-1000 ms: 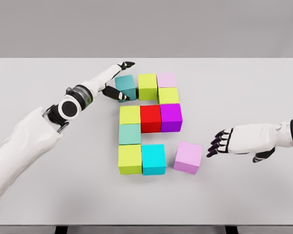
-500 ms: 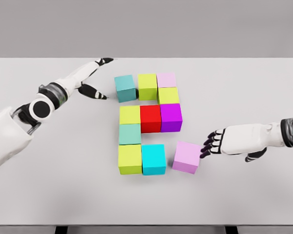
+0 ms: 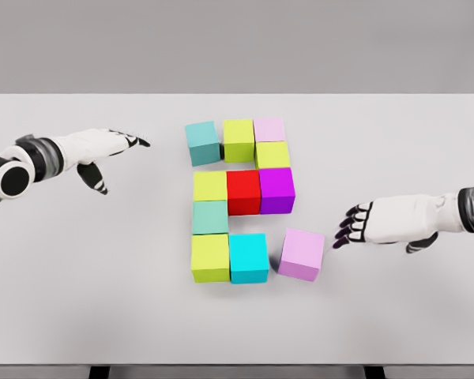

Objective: Assemble the squares on the desktop into the number 2

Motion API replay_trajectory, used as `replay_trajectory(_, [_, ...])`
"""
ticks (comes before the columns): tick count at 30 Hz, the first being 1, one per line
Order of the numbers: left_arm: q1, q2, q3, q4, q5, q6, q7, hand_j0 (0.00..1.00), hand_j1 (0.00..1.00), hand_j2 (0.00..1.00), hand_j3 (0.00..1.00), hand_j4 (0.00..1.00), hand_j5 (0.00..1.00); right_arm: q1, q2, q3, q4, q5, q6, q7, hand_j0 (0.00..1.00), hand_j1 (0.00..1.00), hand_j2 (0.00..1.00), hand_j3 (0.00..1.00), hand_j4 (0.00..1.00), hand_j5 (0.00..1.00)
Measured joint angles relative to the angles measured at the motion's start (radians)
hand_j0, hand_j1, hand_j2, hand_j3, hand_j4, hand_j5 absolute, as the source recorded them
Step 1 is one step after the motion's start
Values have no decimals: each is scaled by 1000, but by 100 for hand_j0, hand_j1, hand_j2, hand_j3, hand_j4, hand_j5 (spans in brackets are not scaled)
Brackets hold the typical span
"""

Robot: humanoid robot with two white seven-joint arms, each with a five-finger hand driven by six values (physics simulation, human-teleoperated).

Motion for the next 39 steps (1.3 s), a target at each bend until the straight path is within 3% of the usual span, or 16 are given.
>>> replay_trajectory(5, [-17,-14,0,0,-85,-8,-55,100,100,100,100,100,100,2,14,4,17,24,0,0,100,100,100,100,100,100])
replay_trajectory(14, [-18,-139,-1,55,-260,-2,-68,100,100,100,100,100,100,-5,49,7,11,33,0,0,100,100,100,100,100,100])
replay_trajectory(23, [-18,-208,-1,102,-298,-1,-68,100,100,100,100,100,100,-21,82,2,7,28,0,0,100,100,100,100,100,100])
replay_trajectory(33, [-91,-187,-27,95,-226,-32,-68,100,100,100,100,100,100,-23,89,-4,11,20,0,0,100,100,100,100,100,100])
replay_trajectory(37, [-252,-108,-157,93,-79,-45,-68,100,100,100,100,100,100,-23,62,-30,21,-17,0,0,100,100,100,100,100,100])
replay_trajectory(39, [-273,-82,-229,93,-9,-46,-68,100,100,100,100,100,100,-18,20,-38,0,-39,0,0,100,100,100,100,100,100])
